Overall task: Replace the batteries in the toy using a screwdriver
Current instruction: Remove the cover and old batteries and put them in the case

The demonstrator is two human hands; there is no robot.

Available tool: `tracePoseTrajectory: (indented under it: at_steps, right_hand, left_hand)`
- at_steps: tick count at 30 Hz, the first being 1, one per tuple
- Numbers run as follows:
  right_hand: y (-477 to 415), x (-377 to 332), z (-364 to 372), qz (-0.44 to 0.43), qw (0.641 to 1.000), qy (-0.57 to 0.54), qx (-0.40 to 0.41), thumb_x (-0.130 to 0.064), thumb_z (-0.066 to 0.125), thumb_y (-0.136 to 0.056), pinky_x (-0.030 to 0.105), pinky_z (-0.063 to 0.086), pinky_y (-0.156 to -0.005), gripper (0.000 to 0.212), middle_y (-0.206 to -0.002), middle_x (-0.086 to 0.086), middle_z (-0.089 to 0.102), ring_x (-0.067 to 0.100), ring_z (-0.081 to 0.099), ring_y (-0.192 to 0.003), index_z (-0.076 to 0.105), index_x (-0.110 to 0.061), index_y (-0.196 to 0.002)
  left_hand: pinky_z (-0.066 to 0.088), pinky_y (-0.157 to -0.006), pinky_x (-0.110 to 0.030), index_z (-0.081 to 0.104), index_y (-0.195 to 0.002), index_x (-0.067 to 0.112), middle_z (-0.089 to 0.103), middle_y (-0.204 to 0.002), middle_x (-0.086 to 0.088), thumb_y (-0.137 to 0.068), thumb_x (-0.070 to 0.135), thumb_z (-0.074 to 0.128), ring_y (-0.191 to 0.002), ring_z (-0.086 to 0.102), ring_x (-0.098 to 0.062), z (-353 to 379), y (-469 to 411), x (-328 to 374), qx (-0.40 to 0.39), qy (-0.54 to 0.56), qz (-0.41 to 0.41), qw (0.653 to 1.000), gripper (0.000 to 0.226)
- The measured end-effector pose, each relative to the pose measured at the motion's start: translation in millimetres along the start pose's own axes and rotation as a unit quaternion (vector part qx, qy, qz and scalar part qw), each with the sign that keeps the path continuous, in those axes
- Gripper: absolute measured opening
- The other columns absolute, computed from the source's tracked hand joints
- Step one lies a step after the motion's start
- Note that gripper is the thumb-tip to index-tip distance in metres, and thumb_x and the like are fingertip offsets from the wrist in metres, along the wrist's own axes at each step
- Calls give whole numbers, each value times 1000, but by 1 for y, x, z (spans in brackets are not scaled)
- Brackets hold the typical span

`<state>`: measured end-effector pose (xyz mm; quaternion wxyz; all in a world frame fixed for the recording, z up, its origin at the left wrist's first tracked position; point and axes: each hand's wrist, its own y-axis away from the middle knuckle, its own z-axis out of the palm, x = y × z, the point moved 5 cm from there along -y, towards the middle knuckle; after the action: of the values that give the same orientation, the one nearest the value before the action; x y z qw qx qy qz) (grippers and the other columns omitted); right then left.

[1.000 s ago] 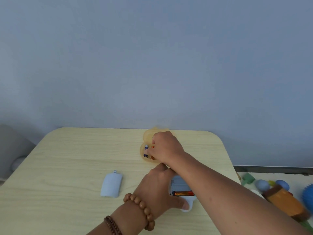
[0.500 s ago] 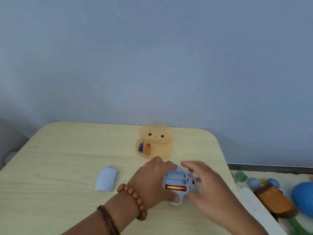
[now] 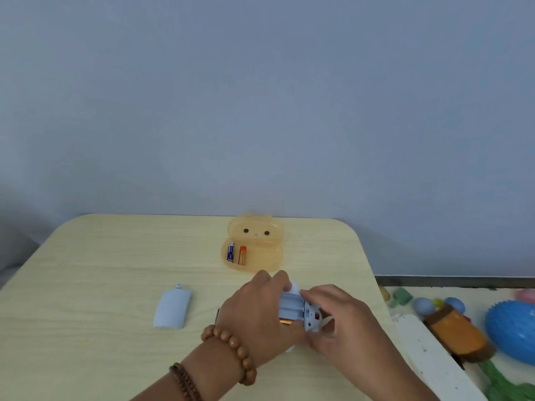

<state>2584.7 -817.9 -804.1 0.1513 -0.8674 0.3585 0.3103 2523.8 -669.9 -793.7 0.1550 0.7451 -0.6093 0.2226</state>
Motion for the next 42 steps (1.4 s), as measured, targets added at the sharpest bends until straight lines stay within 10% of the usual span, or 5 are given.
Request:
tracePoseTrajectory:
  at_steps: [26, 42]
  right_hand:
    - [-4, -5, 0, -5, 998, 58, -10, -19, 72, -76, 23, 51, -73, 43, -98, -18, 59, 5, 60, -87, 65, -35, -116]
    - [-5, 4, 1, 15, 999, 31, -18, -23, 78, -74, 10, 42, -71, 50, -106, -22, 62, -1, 60, -96, 66, -37, -121]
  left_hand:
    - [52, -71, -34, 29, -99, 27, 55, -90, 9, -67, 60, 56, -82, 56, -13, 6, -5, 22, -45, -9, -98, 994, 54]
    - [47, -78, -28, 45, -98, 32, 43, -112, 9, -81, 51, 56, -97, 47, -12, 11, 1, 11, -135, -36, 22, 990, 27]
